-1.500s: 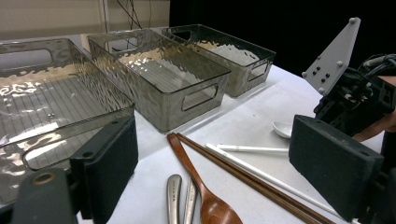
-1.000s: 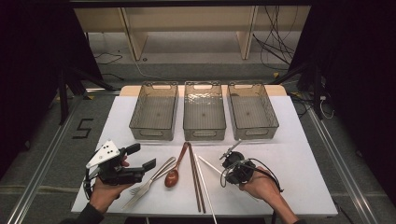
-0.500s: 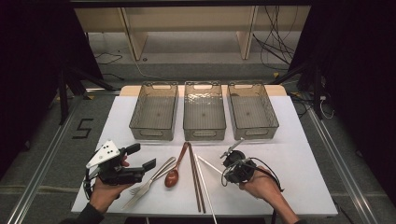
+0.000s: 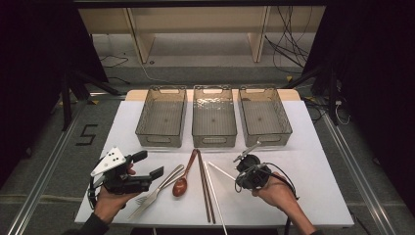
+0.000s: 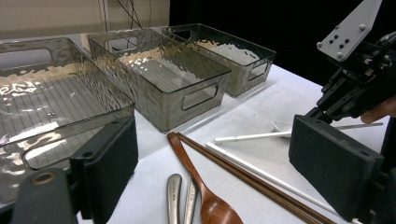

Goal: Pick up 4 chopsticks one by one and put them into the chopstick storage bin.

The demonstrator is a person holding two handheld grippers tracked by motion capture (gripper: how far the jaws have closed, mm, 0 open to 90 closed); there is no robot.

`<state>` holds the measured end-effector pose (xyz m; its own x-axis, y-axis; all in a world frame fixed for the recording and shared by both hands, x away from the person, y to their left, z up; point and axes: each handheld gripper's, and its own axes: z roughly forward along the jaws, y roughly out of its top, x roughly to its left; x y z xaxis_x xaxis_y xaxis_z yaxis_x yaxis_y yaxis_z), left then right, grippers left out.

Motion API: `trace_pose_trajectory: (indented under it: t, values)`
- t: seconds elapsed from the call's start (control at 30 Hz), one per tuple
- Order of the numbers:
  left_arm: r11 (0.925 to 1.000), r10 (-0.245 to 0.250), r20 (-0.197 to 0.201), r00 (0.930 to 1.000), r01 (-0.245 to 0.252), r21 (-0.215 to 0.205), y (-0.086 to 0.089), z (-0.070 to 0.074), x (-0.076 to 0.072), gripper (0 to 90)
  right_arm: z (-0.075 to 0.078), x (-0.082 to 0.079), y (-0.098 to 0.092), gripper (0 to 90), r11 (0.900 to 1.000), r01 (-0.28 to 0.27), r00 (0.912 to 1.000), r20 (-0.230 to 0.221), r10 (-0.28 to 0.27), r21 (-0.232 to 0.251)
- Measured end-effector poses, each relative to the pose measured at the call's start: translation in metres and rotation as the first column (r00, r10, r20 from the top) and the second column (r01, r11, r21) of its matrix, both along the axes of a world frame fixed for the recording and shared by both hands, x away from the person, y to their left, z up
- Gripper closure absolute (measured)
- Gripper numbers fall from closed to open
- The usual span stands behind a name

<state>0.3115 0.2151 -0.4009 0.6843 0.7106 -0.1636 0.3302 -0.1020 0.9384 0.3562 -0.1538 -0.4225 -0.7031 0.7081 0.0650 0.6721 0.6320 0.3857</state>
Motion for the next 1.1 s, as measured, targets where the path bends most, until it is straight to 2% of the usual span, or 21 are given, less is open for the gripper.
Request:
trace_pose_trajectory:
  t: [0.27,0.57,0.63,0.77,0.87,1.1]
  values:
    - [1.0000,0.000,-0.003,1.0000,0.000,-0.001,-0.001,0.000,0.000,15.2,0.008,-0.001,-0.002,86.4,0.999,0.009,0.9994,0.033,-0.010,0.033]
    - [0.9995,-0.029,-0.049,0.9984,0.028,-0.012,-0.012,-0.003,0.003,15.2,0.027,-0.003,0.002,86.4,0.995,-0.011,0.9960,0.089,0.003,0.097]
    - [0.9988,-0.036,-0.076,0.9964,0.034,-0.035,-0.017,-0.004,0.005,15.3,0.031,-0.003,0.003,86.4,0.994,-0.014,0.9953,0.097,0.003,0.111]
    - [0.9970,-0.061,-0.127,0.9900,0.055,-0.055,-0.028,-0.007,0.007,15.3,0.037,-0.002,0.007,86.4,0.990,-0.023,0.9931,0.117,0.007,0.137]
    - [0.9935,-0.083,-0.167,0.9825,0.068,-0.091,-0.035,-0.008,0.010,15.4,0.042,0.000,0.011,86.4,0.987,-0.032,0.9912,0.132,0.011,0.157]
    - [0.9862,-0.094,-0.213,0.9725,0.062,-0.153,-0.047,-0.010,0.019,15.5,0.053,0.000,0.023,86.3,0.978,-0.074,0.9853,0.166,0.041,0.195]
